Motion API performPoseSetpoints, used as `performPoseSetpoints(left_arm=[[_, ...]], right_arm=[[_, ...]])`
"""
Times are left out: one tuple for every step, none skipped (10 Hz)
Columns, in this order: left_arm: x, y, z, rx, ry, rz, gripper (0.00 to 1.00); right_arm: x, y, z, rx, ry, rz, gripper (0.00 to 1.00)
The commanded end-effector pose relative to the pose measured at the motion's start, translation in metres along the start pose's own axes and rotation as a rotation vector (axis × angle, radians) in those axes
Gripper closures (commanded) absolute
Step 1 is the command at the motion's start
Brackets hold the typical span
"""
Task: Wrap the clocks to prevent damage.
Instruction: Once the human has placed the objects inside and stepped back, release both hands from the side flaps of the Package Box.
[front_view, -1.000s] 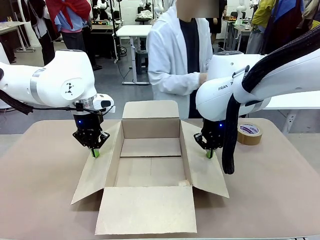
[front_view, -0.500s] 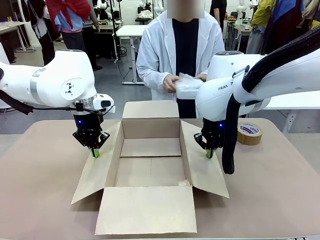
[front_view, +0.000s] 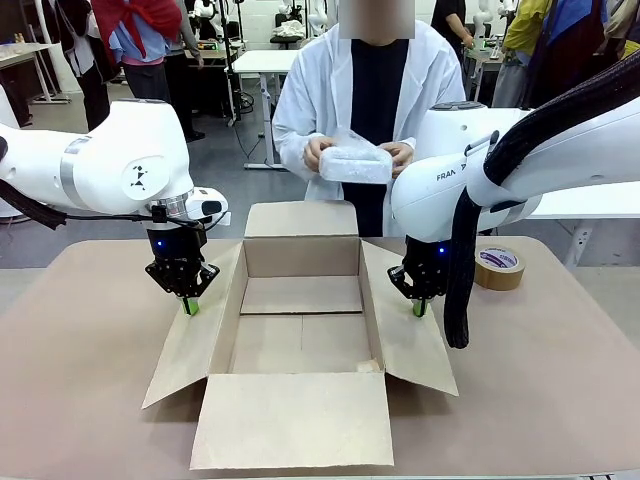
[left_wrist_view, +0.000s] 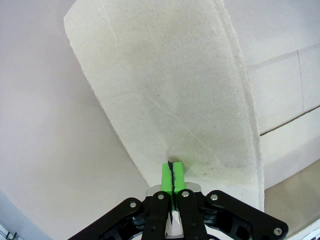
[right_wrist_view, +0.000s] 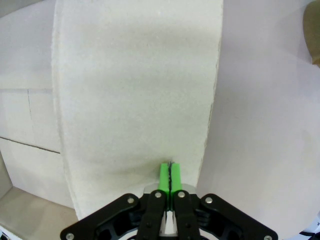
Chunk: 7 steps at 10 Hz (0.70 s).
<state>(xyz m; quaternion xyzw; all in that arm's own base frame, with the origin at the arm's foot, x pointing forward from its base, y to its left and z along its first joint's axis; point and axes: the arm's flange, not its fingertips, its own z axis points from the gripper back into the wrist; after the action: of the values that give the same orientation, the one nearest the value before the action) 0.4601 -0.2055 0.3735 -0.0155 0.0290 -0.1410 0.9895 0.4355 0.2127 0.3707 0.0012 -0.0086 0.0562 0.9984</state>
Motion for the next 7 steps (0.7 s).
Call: performPoseSetpoints(left_arm=[[-0.0011,0.0001,-0.0006,0.003,0.008,-0.009,1.00],[-0.0011,0.0001,-0.0006,0.003,0.008,-0.009,1.00],[-0.0011,0.0001,-0.0006,0.003,0.008,-0.009,1.00],[-0.0011,0.0001,-0.0006,0.003,0.008,-0.009,1.00],[-0.0011,0.0001,-0.0006,0.003,0.008,-0.009,1.00],[-0.0011,0.0001,-0.0006,0.003,0.008,-0.009,1.00],[-0.0011,0.0001,-0.0006,0.003,0.008,-0.009,1.00]], right_arm=[[-0.0007,0.0006,-0.0004,-0.008,0.001,0.006,0.99],[-0.0007,0.0006,-0.0004,-0.008,0.001,0.006,0.99],[-0.0007,0.0006,-0.0004,-0.008,0.001,0.006,0.99],[-0.0007,0.0006,-0.0004,-0.008,0.001,0.006,0.99],[-0.0007,0.0006,-0.0004,-0.008,0.001,0.006,0.99],[-0.0007,0.0006,-0.0004,-0.008,0.001,0.006,0.99],[-0.0007,0.0006,-0.0004,-0.008,0.001,0.006,0.99]])
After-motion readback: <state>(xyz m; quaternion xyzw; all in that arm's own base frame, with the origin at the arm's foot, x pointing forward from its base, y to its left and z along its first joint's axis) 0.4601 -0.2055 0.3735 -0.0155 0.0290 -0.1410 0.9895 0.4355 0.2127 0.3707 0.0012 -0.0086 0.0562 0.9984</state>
